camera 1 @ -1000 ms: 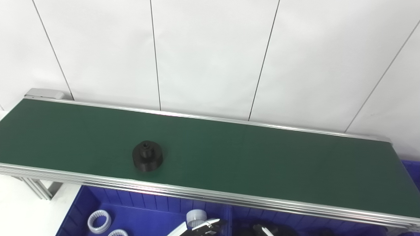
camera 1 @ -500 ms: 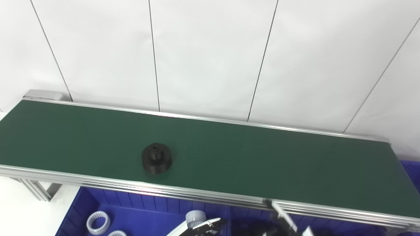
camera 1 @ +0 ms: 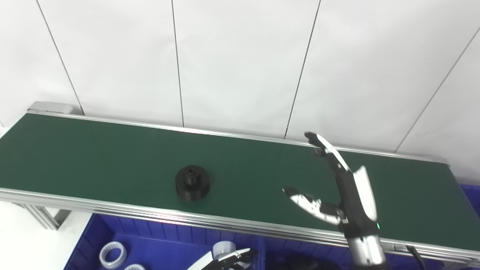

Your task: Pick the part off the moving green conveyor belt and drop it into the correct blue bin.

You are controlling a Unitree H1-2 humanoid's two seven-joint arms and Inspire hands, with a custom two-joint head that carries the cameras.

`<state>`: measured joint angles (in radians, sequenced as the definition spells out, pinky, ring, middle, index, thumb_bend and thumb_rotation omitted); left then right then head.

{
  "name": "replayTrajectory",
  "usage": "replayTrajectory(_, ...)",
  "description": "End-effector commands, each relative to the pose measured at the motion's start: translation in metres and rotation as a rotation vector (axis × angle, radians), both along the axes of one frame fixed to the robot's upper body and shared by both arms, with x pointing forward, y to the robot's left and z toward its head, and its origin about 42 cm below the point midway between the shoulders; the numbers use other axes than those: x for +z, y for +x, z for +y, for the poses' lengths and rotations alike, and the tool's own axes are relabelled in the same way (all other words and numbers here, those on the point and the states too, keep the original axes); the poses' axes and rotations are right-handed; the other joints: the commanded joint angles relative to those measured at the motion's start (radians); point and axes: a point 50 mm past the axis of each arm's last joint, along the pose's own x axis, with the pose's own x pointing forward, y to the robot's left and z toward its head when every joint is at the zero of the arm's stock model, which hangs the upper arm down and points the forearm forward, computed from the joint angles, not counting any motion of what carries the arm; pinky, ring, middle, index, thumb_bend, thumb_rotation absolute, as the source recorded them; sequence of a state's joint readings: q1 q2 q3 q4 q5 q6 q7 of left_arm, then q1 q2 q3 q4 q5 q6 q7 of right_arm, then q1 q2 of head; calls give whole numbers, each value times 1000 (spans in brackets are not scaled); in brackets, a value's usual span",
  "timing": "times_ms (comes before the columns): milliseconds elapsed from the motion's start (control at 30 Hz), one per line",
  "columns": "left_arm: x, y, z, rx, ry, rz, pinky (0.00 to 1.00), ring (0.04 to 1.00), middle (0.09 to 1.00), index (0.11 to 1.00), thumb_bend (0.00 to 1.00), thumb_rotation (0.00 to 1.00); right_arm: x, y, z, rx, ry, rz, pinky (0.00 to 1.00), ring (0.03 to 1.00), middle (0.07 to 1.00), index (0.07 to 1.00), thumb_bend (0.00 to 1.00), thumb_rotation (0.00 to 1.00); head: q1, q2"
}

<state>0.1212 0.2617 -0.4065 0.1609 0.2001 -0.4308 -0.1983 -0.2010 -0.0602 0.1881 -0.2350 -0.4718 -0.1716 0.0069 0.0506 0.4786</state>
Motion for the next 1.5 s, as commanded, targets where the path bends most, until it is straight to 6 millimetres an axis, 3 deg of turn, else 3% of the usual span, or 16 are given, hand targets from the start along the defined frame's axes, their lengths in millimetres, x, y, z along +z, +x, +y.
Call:
replayTrajectory(0, 10, 8, -3, -10, -35, -63, 802, 889, 942, 915, 470, 563, 24, 17, 15, 4, 27, -43, 754, 837, 872, 857, 708, 265, 4, 0)
replayTrajectory(333, 10, 9, -4, -22, -44, -55, 782, 888, 945, 919, 475, 531, 39, 68, 48, -44, -51, 26, 784, 857, 892, 873, 871, 308, -9, 4)
replayTrajectory(633, 13, 8, -2, -29, -44, -63, 800, 898, 947, 918, 463, 535, 24, 100, 79, -32, -124, 85, 771, 849, 901, 901, 963, 362, -15, 7)
replayTrajectory(933, 15, 6, -4, -31, -47, -71, 822, 908, 950, 918, 457, 552, -8, 120, 89, -34, -269, 192, 766, 897, 949, 966, 1000, 476, -18, 12)
replayTrajectory(1467, 13, -2, -7, -20, -66, -59, 817, 901, 935, 903, 461, 542, -84, 119, 67, -73, -422, 319, 955, 999, 1000, 1000, 1000, 509, -9, 19)
